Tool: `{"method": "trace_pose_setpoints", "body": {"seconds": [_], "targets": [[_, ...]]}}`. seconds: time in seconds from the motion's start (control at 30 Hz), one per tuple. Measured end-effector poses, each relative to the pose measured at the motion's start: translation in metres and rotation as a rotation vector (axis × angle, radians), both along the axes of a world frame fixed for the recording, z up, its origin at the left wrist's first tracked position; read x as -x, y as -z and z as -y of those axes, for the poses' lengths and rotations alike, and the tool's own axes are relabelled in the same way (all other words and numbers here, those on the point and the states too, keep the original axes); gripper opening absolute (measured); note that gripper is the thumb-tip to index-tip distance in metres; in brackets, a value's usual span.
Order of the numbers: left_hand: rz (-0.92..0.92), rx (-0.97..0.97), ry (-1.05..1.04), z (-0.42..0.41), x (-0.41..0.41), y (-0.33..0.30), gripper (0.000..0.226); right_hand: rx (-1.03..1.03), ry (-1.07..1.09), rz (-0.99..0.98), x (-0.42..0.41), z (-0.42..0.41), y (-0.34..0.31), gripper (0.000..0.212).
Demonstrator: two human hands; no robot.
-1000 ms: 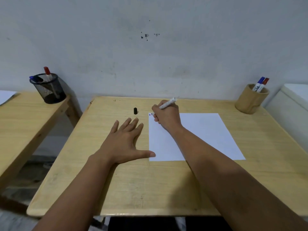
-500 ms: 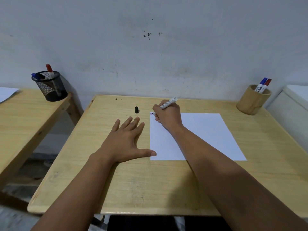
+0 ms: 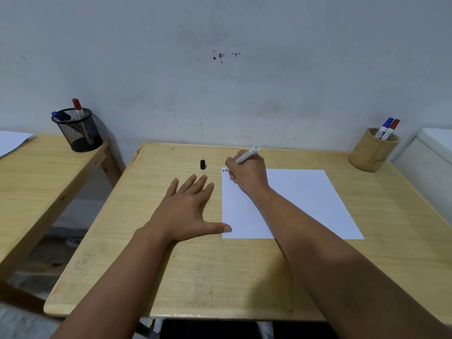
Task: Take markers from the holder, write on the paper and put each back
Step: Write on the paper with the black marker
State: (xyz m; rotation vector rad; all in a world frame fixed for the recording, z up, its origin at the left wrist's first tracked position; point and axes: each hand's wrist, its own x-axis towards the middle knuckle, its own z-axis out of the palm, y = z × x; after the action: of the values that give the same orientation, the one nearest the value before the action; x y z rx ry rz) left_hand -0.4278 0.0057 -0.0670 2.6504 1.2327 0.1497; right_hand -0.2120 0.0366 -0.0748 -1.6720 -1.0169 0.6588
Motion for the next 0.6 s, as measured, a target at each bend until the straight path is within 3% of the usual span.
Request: {"method": "trace_pose_setpoints", "body": {"seconds": [0.17,0.3,0.37,0.47,0.6], "targets": [[0.018,-0.008,-0.001,0.0,0.0,0.0,0.129,0.001,0.015,-0.025,-0.001,-0.001,-0.001,0.028],[0.079,0.035,0.007,0.003,0.001,-0.005,0.124,-0.049,0.024,-0.166,-0.003,-0.001,0.0,0.029],[0.301,0.077,-0.105,0.003,-0.001,-0.011,0.103,-0.036,0.019,-0.246,-0.004,-0.003,-0.003,0.03],[0.593,-0.053,-0.332,-0.014,-0.01,-0.019,0.047,0.007,-0.037,-0.345,-0.006,-0.006,-0.011,0.035],[0.474,-0.053,-0.341,-0.049,-0.029,-0.022,0.046,-0.014,-0.101,-0.302,-0.006,0.0,-0.031,0.042]]}}
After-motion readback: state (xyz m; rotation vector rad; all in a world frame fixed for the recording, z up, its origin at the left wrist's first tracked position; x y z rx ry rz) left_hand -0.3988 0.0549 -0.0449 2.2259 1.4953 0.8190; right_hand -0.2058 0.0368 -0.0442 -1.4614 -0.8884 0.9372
